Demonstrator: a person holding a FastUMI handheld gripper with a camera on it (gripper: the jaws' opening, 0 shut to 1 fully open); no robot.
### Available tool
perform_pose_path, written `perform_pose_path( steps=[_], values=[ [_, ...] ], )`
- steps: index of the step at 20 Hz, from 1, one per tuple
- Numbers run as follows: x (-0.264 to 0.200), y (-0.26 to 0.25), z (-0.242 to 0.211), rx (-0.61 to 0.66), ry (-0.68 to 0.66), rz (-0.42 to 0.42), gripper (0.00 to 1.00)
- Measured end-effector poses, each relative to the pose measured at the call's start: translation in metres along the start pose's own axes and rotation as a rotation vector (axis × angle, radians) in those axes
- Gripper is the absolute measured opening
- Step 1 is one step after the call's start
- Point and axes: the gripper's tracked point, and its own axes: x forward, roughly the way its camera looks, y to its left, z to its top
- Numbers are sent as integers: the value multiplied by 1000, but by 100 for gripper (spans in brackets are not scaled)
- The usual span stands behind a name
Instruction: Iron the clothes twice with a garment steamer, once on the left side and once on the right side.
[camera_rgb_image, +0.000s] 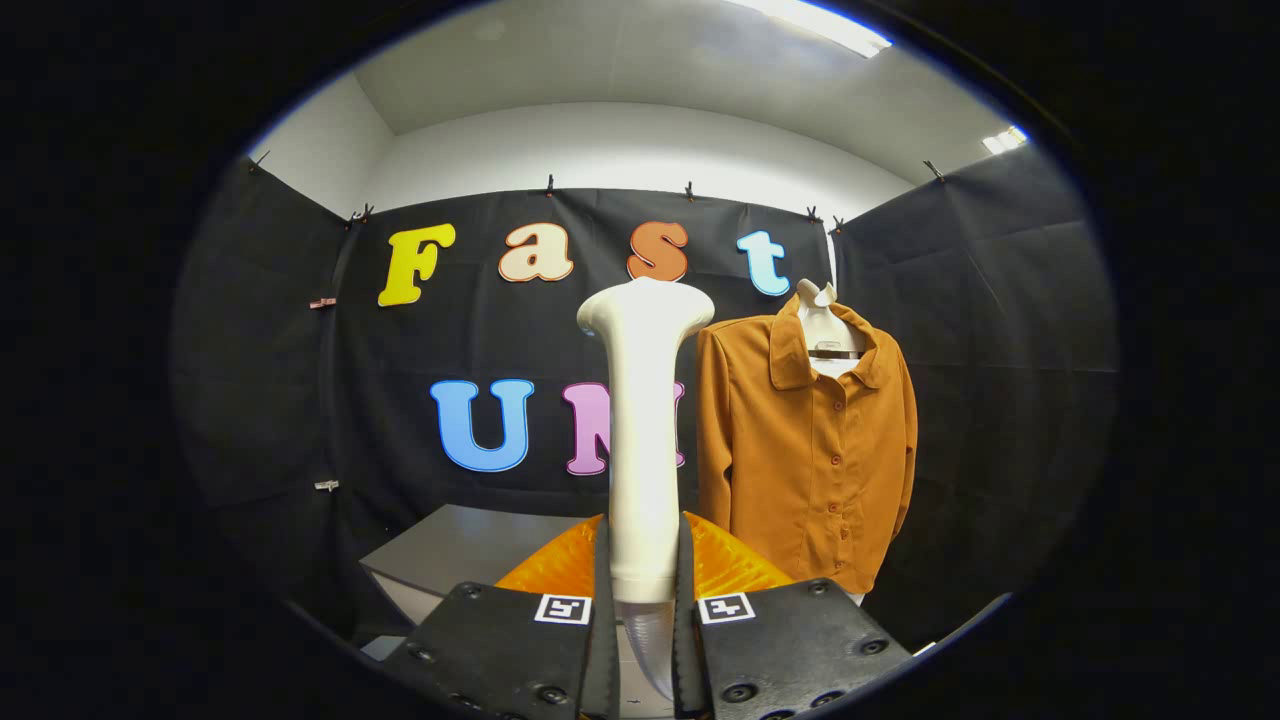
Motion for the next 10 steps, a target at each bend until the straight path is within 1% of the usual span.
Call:
perform_pose_path(
  steps=[10],
  values=[
    [2, 6, -1, -8, -3, 1, 24]
  ],
)
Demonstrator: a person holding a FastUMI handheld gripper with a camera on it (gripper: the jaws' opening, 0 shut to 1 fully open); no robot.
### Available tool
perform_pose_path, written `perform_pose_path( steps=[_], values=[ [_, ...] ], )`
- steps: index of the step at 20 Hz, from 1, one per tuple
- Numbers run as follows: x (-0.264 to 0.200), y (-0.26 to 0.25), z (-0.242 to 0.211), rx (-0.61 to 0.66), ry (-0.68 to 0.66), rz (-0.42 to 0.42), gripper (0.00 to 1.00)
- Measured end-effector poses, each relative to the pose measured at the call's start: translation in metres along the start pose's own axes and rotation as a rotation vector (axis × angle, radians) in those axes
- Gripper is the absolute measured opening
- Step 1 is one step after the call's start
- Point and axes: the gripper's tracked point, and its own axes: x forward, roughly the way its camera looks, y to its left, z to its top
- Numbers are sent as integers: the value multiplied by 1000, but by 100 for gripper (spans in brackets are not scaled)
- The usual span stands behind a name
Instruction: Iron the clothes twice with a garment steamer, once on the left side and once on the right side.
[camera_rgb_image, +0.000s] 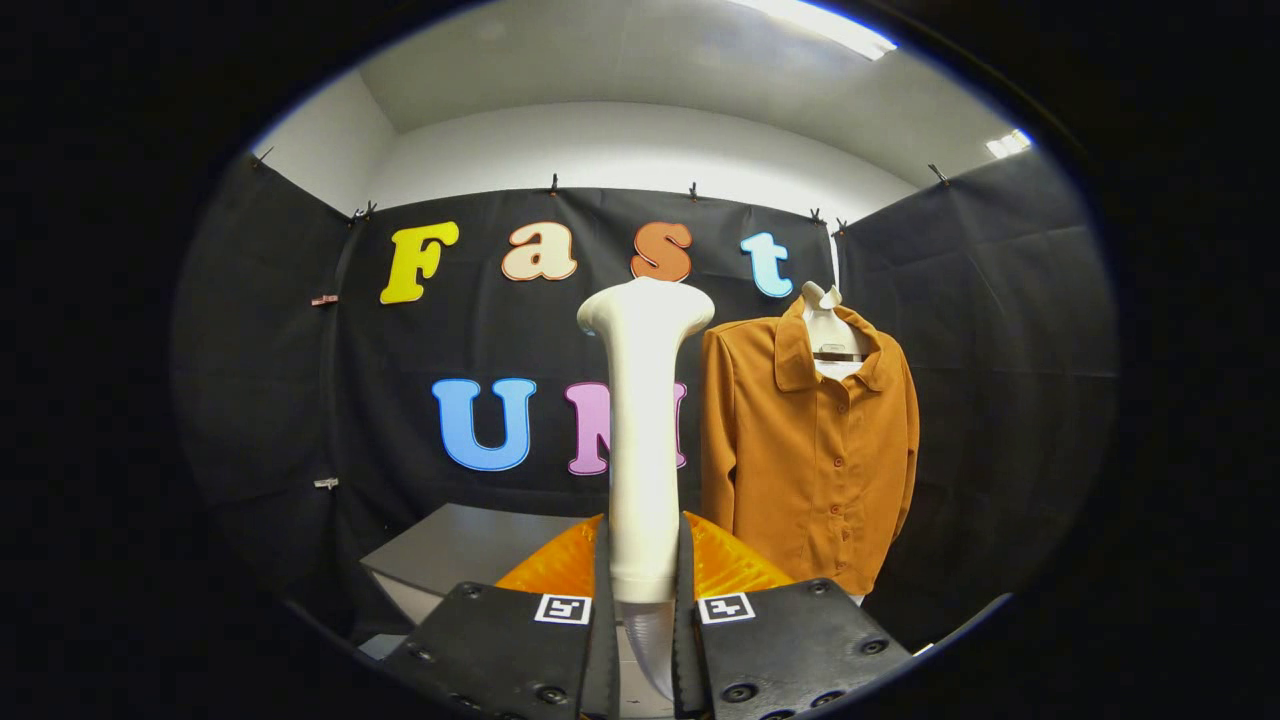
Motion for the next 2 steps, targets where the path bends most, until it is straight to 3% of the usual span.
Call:
perform_pose_path(
  steps=[2],
  values=[
    [1, 1, -2, -4, 3, 3, 24]
  ],
)
